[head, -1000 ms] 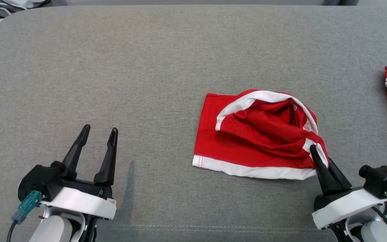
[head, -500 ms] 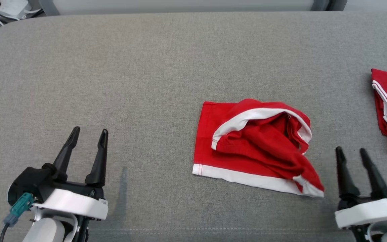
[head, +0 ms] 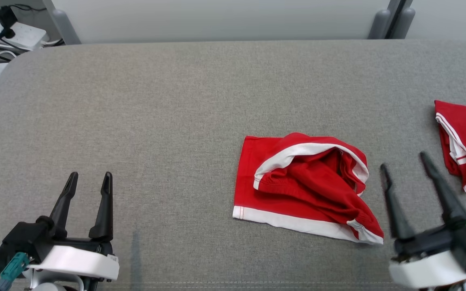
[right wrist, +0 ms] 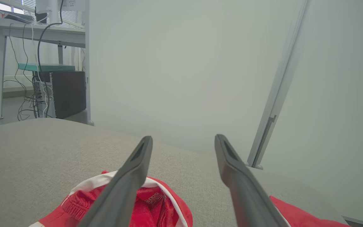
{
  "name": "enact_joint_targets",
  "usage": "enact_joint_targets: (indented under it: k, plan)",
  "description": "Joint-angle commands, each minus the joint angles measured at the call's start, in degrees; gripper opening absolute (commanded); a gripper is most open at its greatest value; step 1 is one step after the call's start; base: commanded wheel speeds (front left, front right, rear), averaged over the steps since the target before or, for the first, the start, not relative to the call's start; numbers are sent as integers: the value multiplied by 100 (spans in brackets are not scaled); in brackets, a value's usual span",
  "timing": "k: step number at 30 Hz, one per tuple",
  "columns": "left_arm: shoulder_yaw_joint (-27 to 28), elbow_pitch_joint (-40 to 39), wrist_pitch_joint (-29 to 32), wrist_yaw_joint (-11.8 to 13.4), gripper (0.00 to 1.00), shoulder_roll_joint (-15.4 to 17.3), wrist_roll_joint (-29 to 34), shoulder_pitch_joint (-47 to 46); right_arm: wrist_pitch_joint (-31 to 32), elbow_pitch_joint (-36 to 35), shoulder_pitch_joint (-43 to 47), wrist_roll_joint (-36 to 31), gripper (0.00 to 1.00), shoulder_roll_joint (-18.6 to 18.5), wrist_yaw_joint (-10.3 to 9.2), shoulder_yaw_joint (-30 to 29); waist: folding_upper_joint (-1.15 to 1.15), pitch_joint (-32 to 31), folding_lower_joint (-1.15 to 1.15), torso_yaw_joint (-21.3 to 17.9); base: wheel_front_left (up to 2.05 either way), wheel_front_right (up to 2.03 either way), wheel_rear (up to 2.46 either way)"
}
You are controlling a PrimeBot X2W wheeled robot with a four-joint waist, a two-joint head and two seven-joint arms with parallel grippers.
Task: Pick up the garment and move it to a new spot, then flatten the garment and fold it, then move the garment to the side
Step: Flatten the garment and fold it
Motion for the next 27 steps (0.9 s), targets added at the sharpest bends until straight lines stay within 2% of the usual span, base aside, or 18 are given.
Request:
enact_joint_targets:
  k: [1, 11, 27]
  plan:
    - [248, -138, -32, 51, 100, 177, -52, -100, -58, -105, 32, -71, 100, -89, 0, 183, 0, -68, 0, 34, 0, 0, 0]
    - [398, -221, -32, 196, 100, 280, -99, 267, -31, 319, 556, -312, 100, -5, 0, 714, 0, -291, 0, 50, 0, 0, 0]
    - [410, -438, 23, 329, 100, 336, -117, 372, 37, 355, 558, -228, 100, 64, 0, 747, 0, -209, 0, 56, 0, 0, 0]
